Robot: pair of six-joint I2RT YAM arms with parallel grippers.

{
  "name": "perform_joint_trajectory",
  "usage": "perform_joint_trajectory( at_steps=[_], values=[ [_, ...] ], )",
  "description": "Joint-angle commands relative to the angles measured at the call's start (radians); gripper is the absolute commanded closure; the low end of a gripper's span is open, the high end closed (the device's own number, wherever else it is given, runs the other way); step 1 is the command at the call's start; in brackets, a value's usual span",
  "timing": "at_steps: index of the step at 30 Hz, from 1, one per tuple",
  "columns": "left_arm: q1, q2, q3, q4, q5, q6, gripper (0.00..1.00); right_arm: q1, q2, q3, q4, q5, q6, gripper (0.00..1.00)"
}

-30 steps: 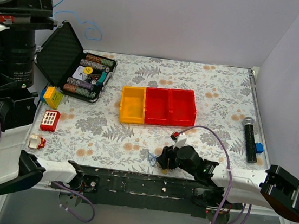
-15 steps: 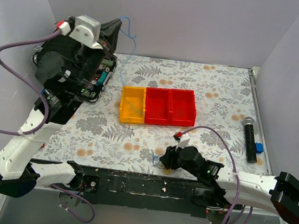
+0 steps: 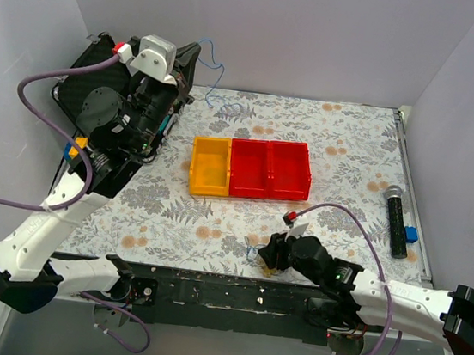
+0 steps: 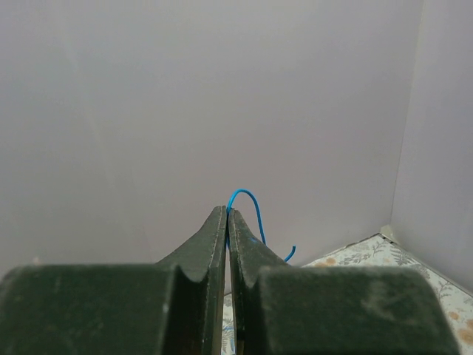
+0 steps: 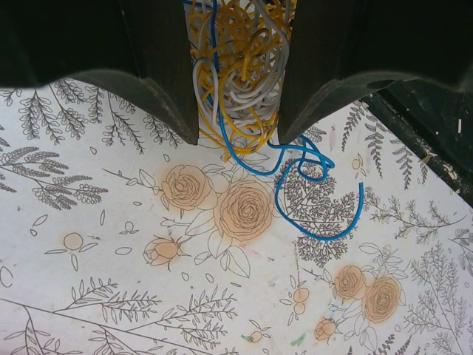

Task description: Untangle the cables

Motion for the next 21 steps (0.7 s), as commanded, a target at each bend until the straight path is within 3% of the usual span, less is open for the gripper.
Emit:
perform_joint_trajectory(
  at_steps=[1, 10, 21],
  values=[
    [-0.003, 0.020, -0.031, 0.029, -0.006, 0.001, 1.00, 0.005, -0.022, -0.018, 0.010, 0.031, 0.020, 0.46],
    [0.011, 0.048, -0.151, 0.088, -0.027, 0.038, 1.00, 0.005, -0.025, -0.030, 0.030, 0.031, 0.020, 0.46],
    [0.074, 0.066, -0.195, 0.109, -0.009, 0.052, 1.00, 0.005, -0.089, -0.055, 0.015, 0.037, 0.023, 0.47]
  ],
)
